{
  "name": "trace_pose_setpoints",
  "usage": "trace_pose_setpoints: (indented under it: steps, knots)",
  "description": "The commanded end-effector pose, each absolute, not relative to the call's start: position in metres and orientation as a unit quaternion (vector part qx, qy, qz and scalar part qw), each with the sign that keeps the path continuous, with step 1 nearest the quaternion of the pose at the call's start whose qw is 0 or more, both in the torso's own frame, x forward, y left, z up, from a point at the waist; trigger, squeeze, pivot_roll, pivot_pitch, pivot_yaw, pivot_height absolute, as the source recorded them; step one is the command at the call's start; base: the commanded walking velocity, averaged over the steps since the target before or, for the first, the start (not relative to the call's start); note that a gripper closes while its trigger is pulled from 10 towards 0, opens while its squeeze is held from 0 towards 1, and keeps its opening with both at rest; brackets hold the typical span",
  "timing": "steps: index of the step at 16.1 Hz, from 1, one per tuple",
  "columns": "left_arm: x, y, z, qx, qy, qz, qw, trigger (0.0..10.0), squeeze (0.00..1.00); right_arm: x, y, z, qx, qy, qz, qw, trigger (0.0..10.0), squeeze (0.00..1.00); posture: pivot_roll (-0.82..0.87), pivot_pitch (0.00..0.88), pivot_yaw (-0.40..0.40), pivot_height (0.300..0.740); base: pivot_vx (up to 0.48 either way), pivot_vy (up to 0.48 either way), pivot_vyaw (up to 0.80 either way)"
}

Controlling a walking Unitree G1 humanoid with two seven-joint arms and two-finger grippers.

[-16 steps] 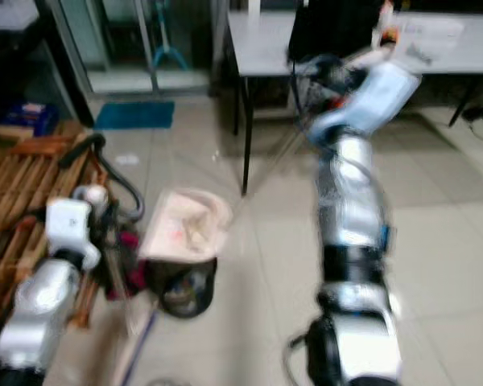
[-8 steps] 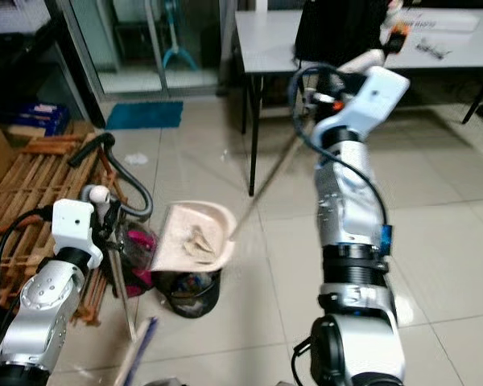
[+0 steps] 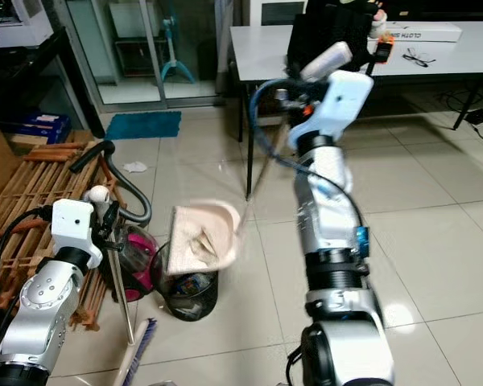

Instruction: Sweep floor

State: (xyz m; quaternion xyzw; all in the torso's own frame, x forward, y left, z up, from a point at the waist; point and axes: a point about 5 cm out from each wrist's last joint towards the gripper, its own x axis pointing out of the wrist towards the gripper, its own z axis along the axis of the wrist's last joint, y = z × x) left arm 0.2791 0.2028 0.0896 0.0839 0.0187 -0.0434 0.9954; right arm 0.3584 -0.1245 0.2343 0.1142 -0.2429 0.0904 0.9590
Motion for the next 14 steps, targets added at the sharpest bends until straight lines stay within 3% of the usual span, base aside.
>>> trace_pose_setpoints:
  steps: [1, 6, 11, 14]
  knots:
    - [0.281, 0.206, 0.098, 0.092, 0.005, -0.036, 0.995, 10.0, 0.0, 0.356, -0.116, 0.238, 0.102, -0.264, 0.114, 0.952, 10.0, 0.0, 0.01, 0.0, 0.057, 0.74, 0.0, 0.0, 0.0]
    - [0.281, 0.205, 0.097, 0.091, 0.005, -0.034, 0.995, 10.0, 0.0, 0.344, -0.086, 0.225, 0.023, -0.302, 0.187, 0.935, 10.0, 0.0, 0.01, 0.0, 0.05, 0.74, 0.0, 0.0, 0.0]
    - [0.279, 0.204, 0.095, 0.091, 0.006, -0.034, 0.995, 10.0, 0.0, 0.325, -0.059, 0.204, -0.005, -0.322, 0.253, 0.912, 10.0, 0.0, 0.02, 0.0, 0.046, 0.74, 0.0, 0.0, 0.0]
    - [0.278, 0.205, 0.094, 0.092, 0.009, -0.035, 0.995, 10.0, 0.0, 0.31, -0.042, 0.196, -0.055, -0.348, 0.311, 0.883, 10.0, 0.0, 0.02, 0.0, 0.046, 0.74, 0.0, 0.0, 0.0]
